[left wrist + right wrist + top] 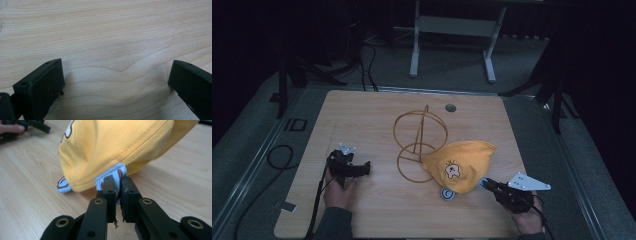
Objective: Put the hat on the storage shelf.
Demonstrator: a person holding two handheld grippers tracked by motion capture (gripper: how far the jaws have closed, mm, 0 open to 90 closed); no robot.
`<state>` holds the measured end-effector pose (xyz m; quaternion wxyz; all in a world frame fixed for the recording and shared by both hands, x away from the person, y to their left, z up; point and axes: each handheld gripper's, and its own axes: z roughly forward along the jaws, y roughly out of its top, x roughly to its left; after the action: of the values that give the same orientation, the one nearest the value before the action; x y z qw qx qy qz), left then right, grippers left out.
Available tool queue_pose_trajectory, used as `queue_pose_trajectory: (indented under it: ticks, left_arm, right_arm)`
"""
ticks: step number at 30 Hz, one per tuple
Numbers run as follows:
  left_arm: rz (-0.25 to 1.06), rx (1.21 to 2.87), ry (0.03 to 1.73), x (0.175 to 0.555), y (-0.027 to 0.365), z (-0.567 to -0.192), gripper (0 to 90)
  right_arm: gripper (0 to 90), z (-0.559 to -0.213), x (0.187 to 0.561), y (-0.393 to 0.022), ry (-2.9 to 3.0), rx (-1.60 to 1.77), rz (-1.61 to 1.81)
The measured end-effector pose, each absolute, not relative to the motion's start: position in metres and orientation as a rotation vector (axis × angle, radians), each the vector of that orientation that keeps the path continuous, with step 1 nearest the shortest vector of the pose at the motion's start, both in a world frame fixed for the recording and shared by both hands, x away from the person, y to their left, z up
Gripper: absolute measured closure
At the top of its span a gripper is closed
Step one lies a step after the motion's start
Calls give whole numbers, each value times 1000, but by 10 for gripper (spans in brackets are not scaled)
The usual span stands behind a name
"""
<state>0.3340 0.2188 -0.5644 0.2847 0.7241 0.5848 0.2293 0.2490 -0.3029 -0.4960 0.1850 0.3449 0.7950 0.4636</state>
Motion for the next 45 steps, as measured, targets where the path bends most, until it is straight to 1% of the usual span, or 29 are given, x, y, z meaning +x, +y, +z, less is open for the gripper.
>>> queue_pose_trajectory:
  ticks: [13, 25, 29, 31, 32, 37, 41, 45]
  left_arm:
    - [613, 1933, 1566, 334, 219, -564, 4]
    - [613, 1931, 1566, 334, 218, -565, 4]
    - [614, 1931, 1566, 334, 219, -565, 3]
    - [613, 1932, 1565, 334, 219, -565, 4]
    - [613, 1933, 1566, 334, 219, -564, 4]
    - [612, 1934, 1566, 334, 219, -564, 4]
    - [612, 1934, 1566, 334, 219, -564, 4]
    - [612, 1934, 1566, 334, 219, -564, 4]
  right_arm:
    - [848, -447, 244, -302, 2183, 852, 1434]
    - [848, -420, 248, -303, 2188, 814, 1528]
    - [846, -424, 265, -309, 2193, 889, 1525]
    - [845, -432, 285, -318, 2164, 1006, 1475]
    - [845, -432, 285, -318, 2164, 1006, 1475]
    - [839, -441, 315, -333, 2112, 1178, 1463]
    - [832, -444, 338, -341, 2067, 1314, 1391]
    - [827, -445, 349, -339, 2063, 1365, 1317]
